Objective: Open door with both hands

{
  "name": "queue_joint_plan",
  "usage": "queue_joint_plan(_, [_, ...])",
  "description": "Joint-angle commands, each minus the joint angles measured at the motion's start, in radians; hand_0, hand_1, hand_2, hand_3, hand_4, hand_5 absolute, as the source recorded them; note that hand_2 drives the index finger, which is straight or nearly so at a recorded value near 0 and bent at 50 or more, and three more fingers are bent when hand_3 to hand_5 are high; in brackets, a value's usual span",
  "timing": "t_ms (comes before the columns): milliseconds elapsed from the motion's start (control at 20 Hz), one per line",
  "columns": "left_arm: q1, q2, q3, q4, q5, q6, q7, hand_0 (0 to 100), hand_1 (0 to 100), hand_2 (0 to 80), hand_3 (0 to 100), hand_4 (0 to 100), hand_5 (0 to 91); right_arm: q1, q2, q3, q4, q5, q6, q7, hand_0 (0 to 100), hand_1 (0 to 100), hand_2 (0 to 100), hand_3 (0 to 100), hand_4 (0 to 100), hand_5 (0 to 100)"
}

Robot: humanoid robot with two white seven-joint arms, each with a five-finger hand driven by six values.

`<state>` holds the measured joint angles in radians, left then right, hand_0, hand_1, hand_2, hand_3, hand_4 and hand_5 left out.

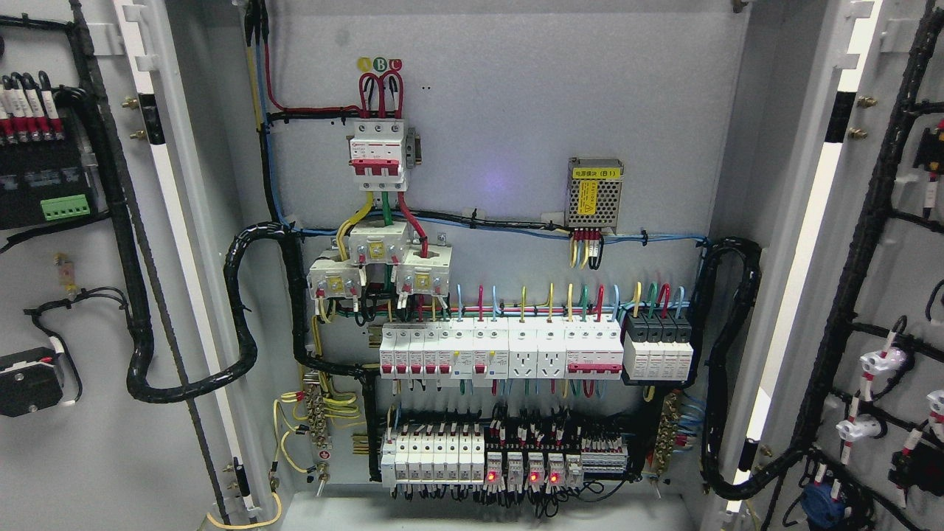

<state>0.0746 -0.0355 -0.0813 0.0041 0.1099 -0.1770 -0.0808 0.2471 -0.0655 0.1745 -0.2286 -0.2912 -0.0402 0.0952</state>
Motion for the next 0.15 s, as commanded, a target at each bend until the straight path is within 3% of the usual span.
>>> queue_joint_plan(0, [-0.007,-0.020,0.000,0.116,0.013,0.020,0.007,0,0,0.0,0,0,0.0,-0.005,0.026,-0.003,0.192,0.040,0.008,-0.006,0,0,0,0,0,0])
queue_joint_plan(100, [-0.012,-0.018,0.000,0.116,0.019,0.019,0.007,0,0,0.0,0,0,0.0,-0.008,0.030,-0.001,0.190,0.040,0.006,-0.008,0,0,0,0,0,0])
